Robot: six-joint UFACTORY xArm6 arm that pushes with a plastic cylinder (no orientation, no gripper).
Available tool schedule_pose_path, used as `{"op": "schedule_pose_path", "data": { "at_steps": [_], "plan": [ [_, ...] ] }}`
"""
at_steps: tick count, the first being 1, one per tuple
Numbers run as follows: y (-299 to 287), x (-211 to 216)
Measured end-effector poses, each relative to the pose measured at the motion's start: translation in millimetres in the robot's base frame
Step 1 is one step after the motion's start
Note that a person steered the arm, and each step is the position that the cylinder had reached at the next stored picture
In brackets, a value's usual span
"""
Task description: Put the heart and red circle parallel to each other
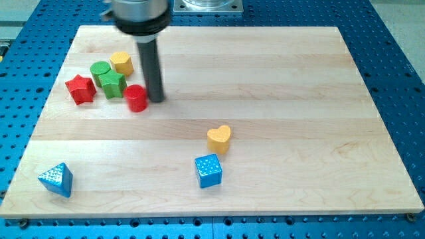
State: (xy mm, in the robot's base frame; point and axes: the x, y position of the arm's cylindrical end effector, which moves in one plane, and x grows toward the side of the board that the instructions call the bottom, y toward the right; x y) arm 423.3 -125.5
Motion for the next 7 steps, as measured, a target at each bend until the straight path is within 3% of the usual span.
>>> {"op": "schedule_pose_path", "data": {
  "at_steps": [1, 2, 3, 5, 7],
  "plan": [
    [-50, 43],
    [-37, 5],
    [-94, 4],
    [-123, 109],
    [-107, 36]
  ]
}}
